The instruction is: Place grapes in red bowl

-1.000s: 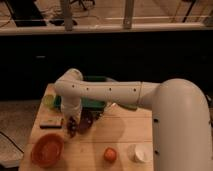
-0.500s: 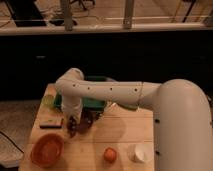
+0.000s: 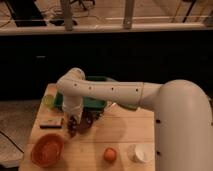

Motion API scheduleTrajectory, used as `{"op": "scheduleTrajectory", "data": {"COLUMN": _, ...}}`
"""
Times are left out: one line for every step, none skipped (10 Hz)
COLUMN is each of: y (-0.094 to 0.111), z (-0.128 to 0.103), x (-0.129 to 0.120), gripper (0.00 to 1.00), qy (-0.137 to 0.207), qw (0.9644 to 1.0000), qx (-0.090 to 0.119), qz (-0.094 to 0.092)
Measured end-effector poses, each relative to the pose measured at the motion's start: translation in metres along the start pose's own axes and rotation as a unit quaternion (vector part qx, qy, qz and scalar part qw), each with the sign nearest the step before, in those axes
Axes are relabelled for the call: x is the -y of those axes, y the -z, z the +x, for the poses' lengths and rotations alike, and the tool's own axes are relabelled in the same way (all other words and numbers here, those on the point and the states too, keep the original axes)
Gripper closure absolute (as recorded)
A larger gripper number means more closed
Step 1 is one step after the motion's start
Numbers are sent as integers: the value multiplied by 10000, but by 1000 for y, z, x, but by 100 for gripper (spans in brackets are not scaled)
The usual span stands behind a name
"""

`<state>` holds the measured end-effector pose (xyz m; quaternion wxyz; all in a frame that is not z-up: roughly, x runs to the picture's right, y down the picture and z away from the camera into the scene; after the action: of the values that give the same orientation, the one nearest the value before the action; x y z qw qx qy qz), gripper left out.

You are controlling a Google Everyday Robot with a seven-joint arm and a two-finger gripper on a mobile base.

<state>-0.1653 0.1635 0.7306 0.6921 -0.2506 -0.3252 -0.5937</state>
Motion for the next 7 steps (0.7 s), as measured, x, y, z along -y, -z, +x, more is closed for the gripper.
{"op": "scheduleTrajectory", "data": {"y": 0, "z": -1, "x": -2, "gripper": 99, "qy": -9, "qw": 10000, "qx": 7, "qz": 1}}
{"op": "scheduleTrajectory", "data": {"y": 0, "z": -1, "x": -2, "gripper": 99, "qy": -14, "qw": 10000, "qx": 10, "qz": 4}}
{"op": "scheduleTrajectory", "data": {"y": 0, "z": -1, "x": -3, "gripper": 99, "qy": -15, "qw": 10000, "qx": 15, "qz": 11}}
{"op": "scheduleTrajectory", "data": {"y": 0, "z": -2, "x": -2, "gripper": 99, "qy": -10, "qw": 10000, "qx": 26, "qz": 22}}
{"op": "scheduleTrajectory", "data": {"y": 0, "z": -1, "x": -3, "gripper": 99, "qy": -12, "qw": 10000, "qx": 29, "qz": 26}}
{"op": "scheduleTrajectory", "data": {"y": 0, "z": -2, "x": -3, "gripper": 99, "qy": -12, "qw": 10000, "qx": 39, "qz": 31}}
{"op": "scheduleTrajectory", "data": {"y": -1, "z": -2, "x": -3, "gripper": 99, "qy": -17, "qw": 10000, "qx": 48, "qz": 35}}
